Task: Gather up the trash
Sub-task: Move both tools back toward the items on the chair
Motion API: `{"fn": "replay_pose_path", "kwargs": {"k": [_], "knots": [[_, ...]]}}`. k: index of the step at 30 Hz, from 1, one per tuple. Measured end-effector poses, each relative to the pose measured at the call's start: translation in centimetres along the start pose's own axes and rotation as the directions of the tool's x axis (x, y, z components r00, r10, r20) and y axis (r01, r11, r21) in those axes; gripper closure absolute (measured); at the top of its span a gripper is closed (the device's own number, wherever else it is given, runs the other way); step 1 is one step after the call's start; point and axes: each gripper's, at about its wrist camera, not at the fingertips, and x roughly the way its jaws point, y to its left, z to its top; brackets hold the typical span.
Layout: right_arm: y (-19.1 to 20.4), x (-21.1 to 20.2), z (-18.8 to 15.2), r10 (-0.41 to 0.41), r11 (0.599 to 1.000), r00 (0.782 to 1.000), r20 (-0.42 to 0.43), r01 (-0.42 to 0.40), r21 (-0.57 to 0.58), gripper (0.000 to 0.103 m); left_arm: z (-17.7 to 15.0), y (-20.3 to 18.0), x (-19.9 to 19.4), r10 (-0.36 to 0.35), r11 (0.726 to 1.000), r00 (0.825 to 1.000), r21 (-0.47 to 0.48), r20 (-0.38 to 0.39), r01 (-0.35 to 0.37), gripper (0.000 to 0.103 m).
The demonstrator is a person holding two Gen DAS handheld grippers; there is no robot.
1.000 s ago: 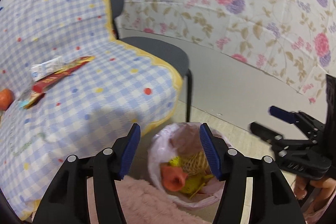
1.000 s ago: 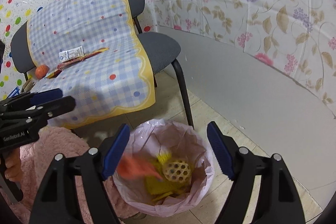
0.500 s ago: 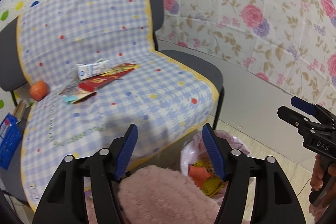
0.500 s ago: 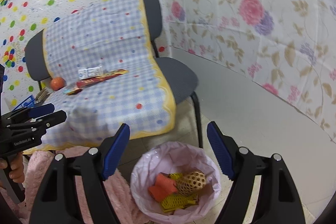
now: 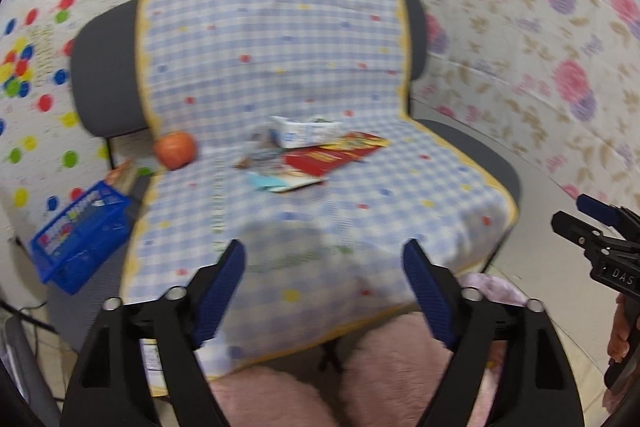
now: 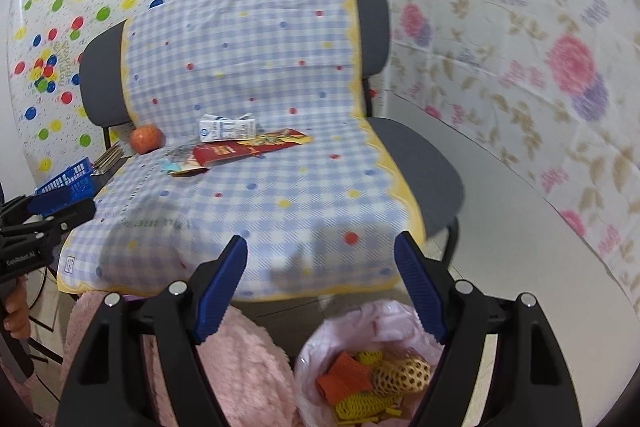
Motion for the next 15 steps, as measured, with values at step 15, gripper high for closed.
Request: {"fn": "replay_pose_path", "kwargs": {"k": [15], "knots": [[5.3,7.2,6.7,0.103,0.992,0.995,0.008,-0.102,-0.072,0.028,3.6,8.7,1.5,0.189,0.976,0.982,-0.107,-0.015,-0.19,0.018]]}}
